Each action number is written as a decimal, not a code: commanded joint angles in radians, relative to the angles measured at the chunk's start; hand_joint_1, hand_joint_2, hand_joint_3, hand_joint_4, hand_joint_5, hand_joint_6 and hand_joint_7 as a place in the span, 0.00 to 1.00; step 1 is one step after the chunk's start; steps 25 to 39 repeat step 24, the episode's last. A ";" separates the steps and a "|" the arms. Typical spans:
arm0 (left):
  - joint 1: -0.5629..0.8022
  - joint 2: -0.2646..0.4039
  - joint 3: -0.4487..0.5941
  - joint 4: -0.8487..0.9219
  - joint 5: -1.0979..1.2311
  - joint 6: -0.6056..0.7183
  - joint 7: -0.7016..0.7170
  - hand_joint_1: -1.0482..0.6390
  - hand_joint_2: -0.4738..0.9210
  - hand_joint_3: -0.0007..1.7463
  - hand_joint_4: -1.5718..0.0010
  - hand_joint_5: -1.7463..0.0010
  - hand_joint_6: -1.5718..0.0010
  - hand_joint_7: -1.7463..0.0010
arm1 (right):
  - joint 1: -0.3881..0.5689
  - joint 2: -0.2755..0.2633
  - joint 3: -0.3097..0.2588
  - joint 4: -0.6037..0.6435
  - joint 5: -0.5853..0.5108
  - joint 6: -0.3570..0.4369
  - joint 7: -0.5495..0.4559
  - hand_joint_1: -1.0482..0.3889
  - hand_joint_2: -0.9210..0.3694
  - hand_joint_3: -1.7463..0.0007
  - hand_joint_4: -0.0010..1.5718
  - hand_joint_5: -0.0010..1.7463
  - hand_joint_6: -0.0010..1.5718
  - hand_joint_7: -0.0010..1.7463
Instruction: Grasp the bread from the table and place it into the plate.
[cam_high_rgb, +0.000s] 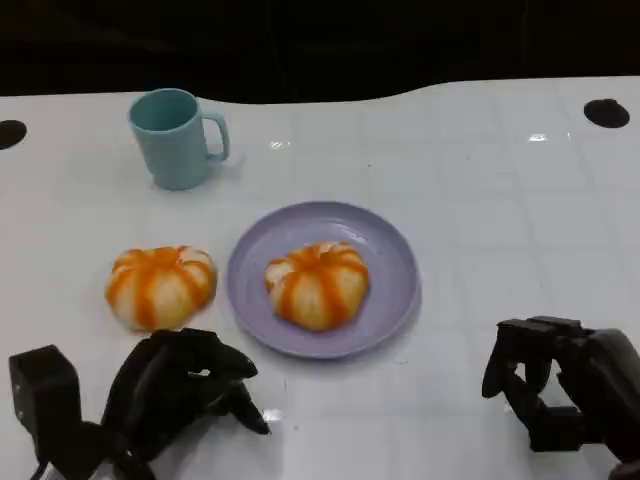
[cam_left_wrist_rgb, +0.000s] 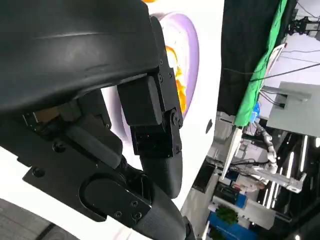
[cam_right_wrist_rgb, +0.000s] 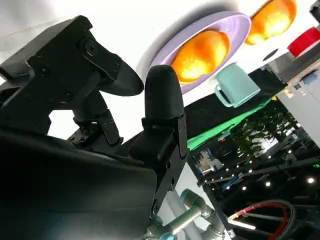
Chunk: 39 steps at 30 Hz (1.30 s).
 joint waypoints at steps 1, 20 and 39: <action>-0.005 0.024 0.011 0.005 -0.004 0.005 -0.012 0.00 0.85 0.00 0.00 0.67 0.00 0.89 | -0.019 -0.001 0.008 0.024 -0.010 -0.005 -0.023 0.64 0.44 0.24 0.56 1.00 0.46 0.92; -0.020 0.024 0.018 0.027 -0.002 -0.007 -0.022 0.00 0.86 0.00 0.00 0.68 0.00 0.89 | -0.036 -0.011 0.028 0.041 -0.022 0.004 -0.040 0.65 0.47 0.23 0.57 1.00 0.49 0.91; -0.019 0.025 0.016 0.026 0.001 -0.004 -0.017 0.00 0.86 0.00 0.00 0.67 0.00 0.89 | -0.040 -0.016 0.031 0.052 -0.025 -0.003 -0.041 0.64 0.45 0.24 0.56 1.00 0.47 0.91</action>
